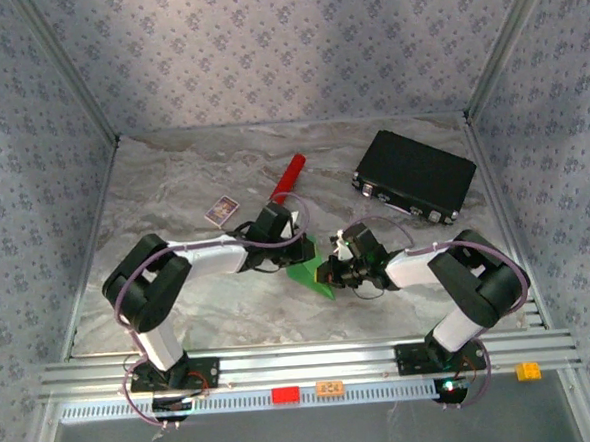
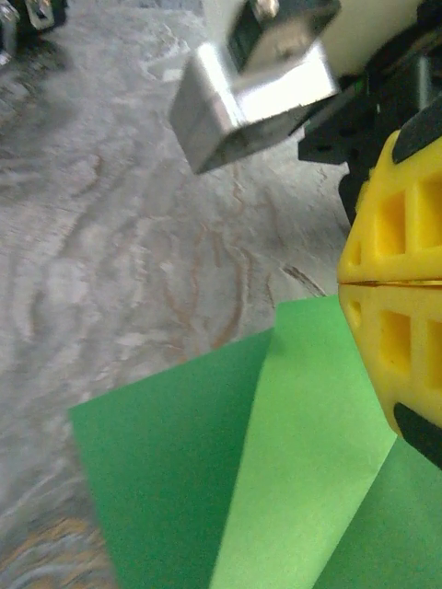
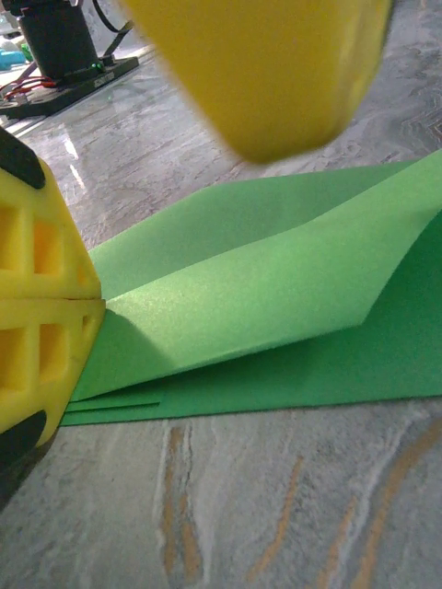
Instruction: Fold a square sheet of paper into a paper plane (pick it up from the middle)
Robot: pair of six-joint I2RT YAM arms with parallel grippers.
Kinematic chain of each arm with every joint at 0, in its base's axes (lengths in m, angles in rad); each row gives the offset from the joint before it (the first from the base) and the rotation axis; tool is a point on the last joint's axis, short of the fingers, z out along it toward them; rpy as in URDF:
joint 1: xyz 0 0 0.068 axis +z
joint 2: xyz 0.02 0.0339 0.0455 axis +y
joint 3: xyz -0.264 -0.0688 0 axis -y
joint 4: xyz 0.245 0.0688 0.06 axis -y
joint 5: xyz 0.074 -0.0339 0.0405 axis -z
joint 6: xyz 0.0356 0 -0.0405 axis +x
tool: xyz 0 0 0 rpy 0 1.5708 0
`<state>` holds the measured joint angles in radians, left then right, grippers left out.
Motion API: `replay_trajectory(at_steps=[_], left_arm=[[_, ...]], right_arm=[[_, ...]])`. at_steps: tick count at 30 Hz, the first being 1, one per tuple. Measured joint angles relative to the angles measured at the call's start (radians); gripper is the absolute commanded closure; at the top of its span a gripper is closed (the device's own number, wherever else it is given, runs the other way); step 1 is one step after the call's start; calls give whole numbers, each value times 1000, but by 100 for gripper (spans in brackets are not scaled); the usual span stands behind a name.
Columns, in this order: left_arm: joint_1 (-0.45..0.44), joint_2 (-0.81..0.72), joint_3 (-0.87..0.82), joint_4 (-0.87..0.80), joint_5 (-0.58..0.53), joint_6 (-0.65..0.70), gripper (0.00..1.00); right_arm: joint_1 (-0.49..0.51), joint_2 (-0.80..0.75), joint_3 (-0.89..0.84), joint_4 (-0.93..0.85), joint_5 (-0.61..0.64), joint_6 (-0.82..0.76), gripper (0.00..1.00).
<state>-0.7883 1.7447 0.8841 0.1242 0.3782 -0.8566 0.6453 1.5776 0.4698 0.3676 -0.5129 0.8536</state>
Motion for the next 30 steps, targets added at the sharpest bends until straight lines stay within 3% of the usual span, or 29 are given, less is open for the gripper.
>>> replay_trajectory(at_steps=[17, 30], left_arm=[[-4, 111, 49, -44, -5, -19, 96], [-4, 118, 69, -74, -3, -22, 97]], right_arm=[[-5, -5, -9, 11, 1, 13, 100], [-4, -72, 34, -156, 12, -17, 100]])
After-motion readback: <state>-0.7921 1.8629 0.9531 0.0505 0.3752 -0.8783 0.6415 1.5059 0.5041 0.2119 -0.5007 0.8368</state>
